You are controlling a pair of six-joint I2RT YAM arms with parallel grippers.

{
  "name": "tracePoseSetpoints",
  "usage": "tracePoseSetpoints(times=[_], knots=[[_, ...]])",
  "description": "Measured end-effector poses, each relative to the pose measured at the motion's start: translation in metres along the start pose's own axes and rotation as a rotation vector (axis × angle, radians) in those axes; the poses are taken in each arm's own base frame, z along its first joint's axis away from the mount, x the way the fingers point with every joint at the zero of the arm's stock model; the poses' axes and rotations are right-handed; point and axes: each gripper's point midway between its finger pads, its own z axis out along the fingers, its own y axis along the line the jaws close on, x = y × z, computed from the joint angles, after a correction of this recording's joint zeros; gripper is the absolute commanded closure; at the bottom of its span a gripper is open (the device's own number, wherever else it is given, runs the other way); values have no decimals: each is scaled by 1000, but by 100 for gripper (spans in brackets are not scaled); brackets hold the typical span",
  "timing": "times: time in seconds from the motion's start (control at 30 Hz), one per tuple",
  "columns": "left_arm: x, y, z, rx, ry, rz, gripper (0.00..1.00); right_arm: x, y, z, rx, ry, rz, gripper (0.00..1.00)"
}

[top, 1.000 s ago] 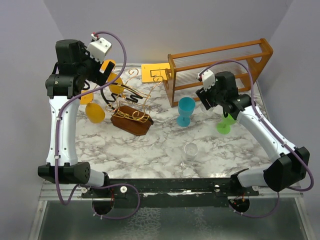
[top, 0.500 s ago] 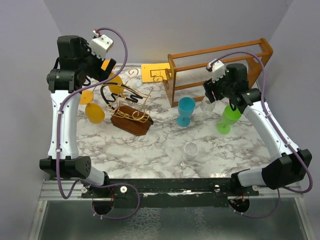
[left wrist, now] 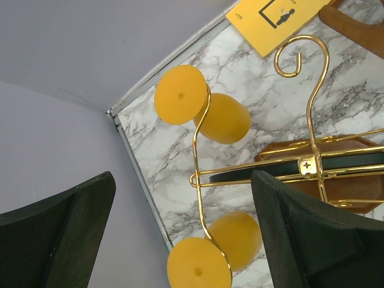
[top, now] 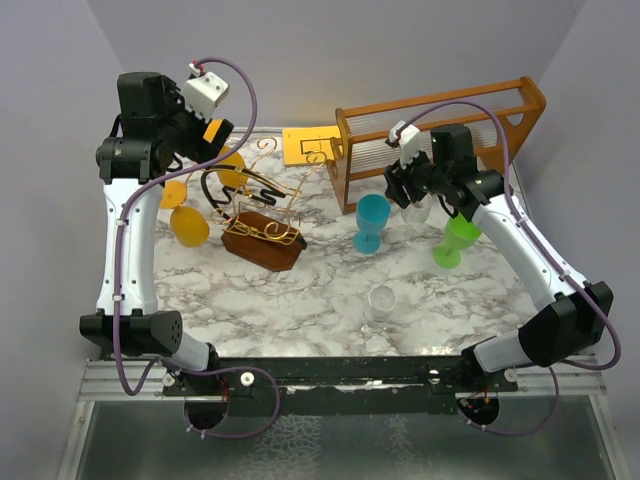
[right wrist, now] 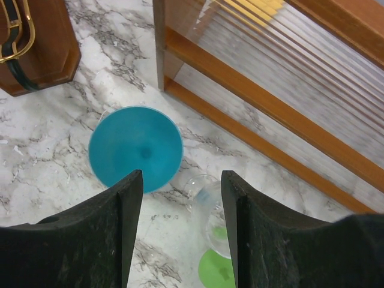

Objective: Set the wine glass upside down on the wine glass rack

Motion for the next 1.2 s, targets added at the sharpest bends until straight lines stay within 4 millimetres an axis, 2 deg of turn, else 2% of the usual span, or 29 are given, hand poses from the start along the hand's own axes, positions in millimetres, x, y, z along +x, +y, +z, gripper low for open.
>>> tracePoseSetpoints(times=[0.17, 0.57, 0.8, 1.2], knots=[[0, 0, 0, 0, 0, 4, 1, 8, 12, 15, -38, 32, -20, 47], [2, 0, 1, 3, 4, 11, 1, 38, 27, 56, -79, 125, -50, 59], [3, -1, 2, 7, 6, 12, 1, 41, 24, 62, -44, 124, -79, 66], [2, -2, 2, 11, 4, 20, 1, 38, 25, 63, -42, 116, -91, 66]])
